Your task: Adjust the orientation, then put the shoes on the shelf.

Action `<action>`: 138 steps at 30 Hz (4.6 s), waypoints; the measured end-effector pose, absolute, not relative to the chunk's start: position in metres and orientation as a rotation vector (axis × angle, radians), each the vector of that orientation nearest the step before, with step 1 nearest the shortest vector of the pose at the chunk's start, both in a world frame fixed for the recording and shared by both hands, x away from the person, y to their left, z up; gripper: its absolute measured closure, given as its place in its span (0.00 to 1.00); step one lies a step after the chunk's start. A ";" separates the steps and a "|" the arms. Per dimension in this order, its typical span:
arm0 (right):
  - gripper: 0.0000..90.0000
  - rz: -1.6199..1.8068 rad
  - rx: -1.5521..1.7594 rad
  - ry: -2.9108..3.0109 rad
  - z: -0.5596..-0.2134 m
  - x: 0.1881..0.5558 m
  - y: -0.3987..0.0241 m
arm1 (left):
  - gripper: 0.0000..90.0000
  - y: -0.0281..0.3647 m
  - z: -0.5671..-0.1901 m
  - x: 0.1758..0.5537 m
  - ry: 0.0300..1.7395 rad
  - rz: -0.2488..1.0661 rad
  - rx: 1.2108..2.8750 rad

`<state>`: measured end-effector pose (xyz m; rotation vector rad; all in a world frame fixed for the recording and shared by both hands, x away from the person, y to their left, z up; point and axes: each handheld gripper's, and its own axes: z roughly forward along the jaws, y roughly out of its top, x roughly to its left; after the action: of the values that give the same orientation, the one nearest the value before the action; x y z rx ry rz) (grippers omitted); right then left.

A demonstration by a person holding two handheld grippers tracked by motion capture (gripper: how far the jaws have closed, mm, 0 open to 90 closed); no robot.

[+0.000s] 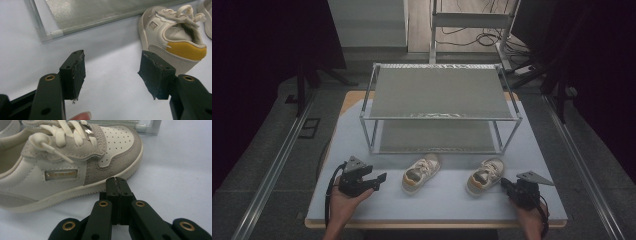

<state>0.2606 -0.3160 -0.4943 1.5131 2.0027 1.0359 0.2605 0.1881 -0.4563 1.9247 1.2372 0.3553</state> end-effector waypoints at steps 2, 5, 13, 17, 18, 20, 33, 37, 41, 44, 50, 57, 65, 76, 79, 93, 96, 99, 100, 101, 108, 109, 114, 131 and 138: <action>1.00 1.027 1.510 1.999 -0.495 0.259 -0.316 | 0.41 0.189 -0.457 0.261 1.238 0.356 1.923; 1.00 1.053 1.491 1.987 -0.490 0.252 -0.317 | 0.41 0.191 -0.457 0.261 1.242 0.355 1.920; 1.00 1.161 1.323 1.973 -0.452 0.210 -0.291 | 0.41 0.190 -0.456 0.260 1.233 0.354 1.920; 1.00 1.222 1.256 1.996 -0.441 0.200 -0.274 | 0.41 0.189 -0.457 0.261 1.234 0.349 1.924; 1.00 1.270 1.222 2.022 -0.438 0.198 -0.261 | 0.41 0.189 -0.458 0.261 1.233 0.347 1.926; 1.00 1.285 1.212 2.044 -0.439 0.199 -0.254 | 0.41 0.189 -0.458 0.261 1.236 0.347 1.927; 1.00 1.128 1.134 2.165 -0.469 0.237 -0.179 | 0.41 0.188 -0.461 0.263 1.242 0.348 1.942; 1.00 1.086 1.159 2.138 -0.472 0.237 -0.183 | 0.41 0.189 -0.460 0.262 1.241 0.349 1.934; 1.00 1.074 1.184 2.104 -0.474 0.233 -0.192 | 0.41 0.190 -0.459 0.261 1.241 0.347 1.928; 1.00 1.115 1.224 2.096 -0.475 0.229 -0.203 | 0.41 0.191 -0.458 0.261 1.241 0.344 1.931; 1.00 1.153 1.286 2.094 -0.479 0.218 -0.219 | 0.41 0.190 -0.458 0.261 1.235 0.348 1.935; 1.00 1.156 1.284 2.095 -0.480 0.216 -0.219 | 0.41 0.185 -0.461 0.262 1.224 0.343 1.954; 1.00 1.119 1.245 2.088 -0.478 0.232 -0.201 | 0.41 0.188 -0.462 0.263 1.237 0.339 1.946; 1.00 1.114 1.284 2.061 -0.477 0.208 -0.232 | 0.41 0.186 -0.462 0.263 1.228 0.338 1.953; 1.00 1.110 1.294 2.052 -0.477 0.204 -0.246 | 0.41 0.187 -0.463 0.263 1.232 0.334 1.954; 0.98 1.139 1.444 1.965 -0.474 0.205 -0.312 | 0.41 0.189 -0.462 0.262 1.235 0.340 1.949; 0.98 1.142 1.447 1.964 -0.474 0.205 -0.315 | 0.41 0.189 -0.462 0.263 1.238 0.340 1.951; 0.98 1.145 1.462 1.957 -0.474 0.207 -0.320 | 0.41 0.191 -0.461 0.262 1.239 0.344 1.944; 0.98 1.139 1.460 1.951 -0.474 0.207 -0.322 | 0.41 0.191 -0.461 0.262 1.240 0.346 1.942; 0.98 1.136 1.467 1.949 -0.474 0.207 -0.323 | 0.41 0.192 -0.461 0.262 1.242 0.347 1.941; 0.95 1.159 1.478 1.959 -0.474 0.209 -0.328 | 0.41 0.191 -0.459 0.261 1.237 0.350 1.938; 0.91 1.155 1.464 1.971 -0.472 0.207 -0.325 | 0.41 0.191 -0.458 0.260 1.236 0.356 1.940; 0.78 1.243 1.348 2.008 -0.454 0.202 -0.319 | 0.41 0.191 -0.453 0.257 1.232 0.371 1.936; 0.35 1.237 1.264 2.051 -0.428 0.224 -0.325 | 0.34 0.162 -0.426 0.242 1.113 0.346 1.976; 0.27 1.186 1.289 2.081 -0.428 0.241 -0.327 | 0.30 0.130 -0.421 0.252 1.079 0.310 2.033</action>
<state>0.2412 -0.3274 -0.4281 1.2895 2.0810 1.1863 0.2523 0.1299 -0.4209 2.0325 1.0795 0.3097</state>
